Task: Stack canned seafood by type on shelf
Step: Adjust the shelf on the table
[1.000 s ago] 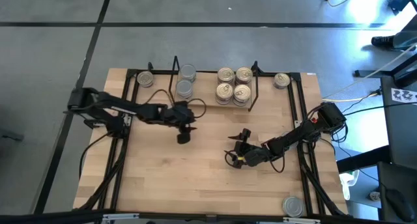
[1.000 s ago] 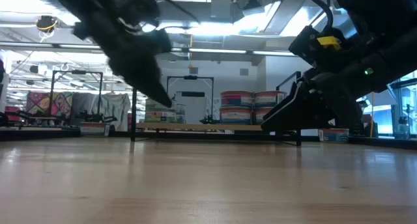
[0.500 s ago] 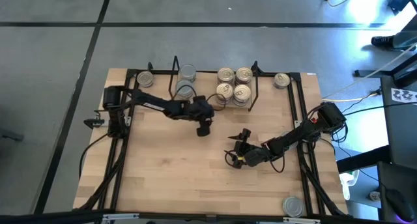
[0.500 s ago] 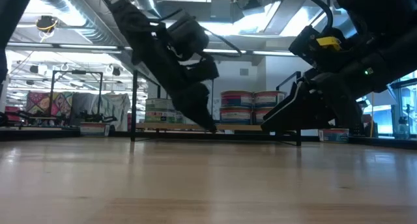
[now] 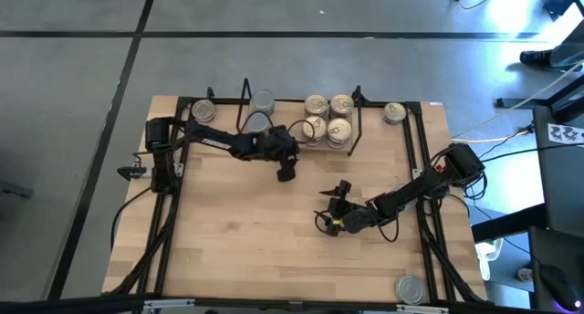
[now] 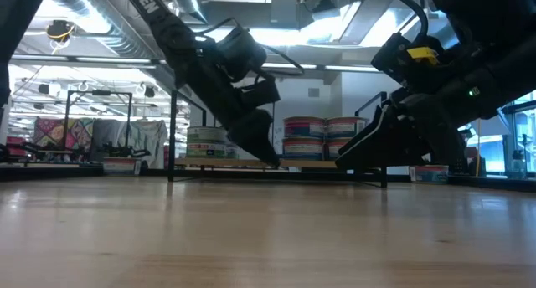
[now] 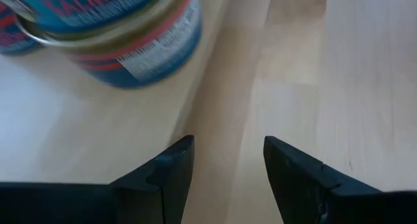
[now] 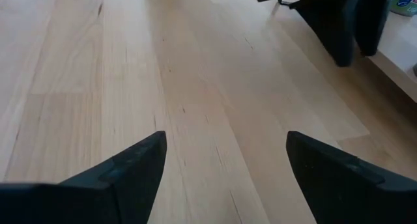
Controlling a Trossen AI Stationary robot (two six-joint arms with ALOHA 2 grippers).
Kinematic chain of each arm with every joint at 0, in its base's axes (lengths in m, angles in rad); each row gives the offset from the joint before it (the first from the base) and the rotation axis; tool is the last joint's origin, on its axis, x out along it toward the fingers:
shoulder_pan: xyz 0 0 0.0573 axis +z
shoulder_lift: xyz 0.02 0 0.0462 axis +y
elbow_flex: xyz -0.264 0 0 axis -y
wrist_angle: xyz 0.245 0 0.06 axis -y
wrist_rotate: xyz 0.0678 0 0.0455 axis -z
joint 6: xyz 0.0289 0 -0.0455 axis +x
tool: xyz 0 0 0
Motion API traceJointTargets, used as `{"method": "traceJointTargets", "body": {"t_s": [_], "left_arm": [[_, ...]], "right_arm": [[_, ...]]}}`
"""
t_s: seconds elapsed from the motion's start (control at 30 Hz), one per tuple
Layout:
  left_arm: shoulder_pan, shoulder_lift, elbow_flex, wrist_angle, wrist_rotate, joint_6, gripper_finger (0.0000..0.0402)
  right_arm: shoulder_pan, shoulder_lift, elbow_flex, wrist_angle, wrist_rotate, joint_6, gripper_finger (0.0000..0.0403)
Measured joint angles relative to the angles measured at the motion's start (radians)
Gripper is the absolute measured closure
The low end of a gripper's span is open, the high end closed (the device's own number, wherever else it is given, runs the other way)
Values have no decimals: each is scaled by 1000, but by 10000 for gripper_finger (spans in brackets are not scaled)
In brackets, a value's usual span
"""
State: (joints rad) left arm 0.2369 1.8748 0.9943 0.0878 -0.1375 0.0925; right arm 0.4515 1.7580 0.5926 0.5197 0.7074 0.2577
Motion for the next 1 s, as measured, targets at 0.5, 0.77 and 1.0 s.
{"method": "traceJointTargets", "body": {"t_s": [0.5, 0.77, 1.0], "left_arm": [[8, 4, 0, 40, 143, 31, 218], [35, 75, 0, 134, 133, 31, 218], [46, 98, 0, 190, 129, 21, 218]], "right_arm": [[0, 0, 0, -1, 0, 0, 88], [0, 0, 0, -6, 0, 0, 88], [0, 0, 0, -6, 0, 0, 88]]}}
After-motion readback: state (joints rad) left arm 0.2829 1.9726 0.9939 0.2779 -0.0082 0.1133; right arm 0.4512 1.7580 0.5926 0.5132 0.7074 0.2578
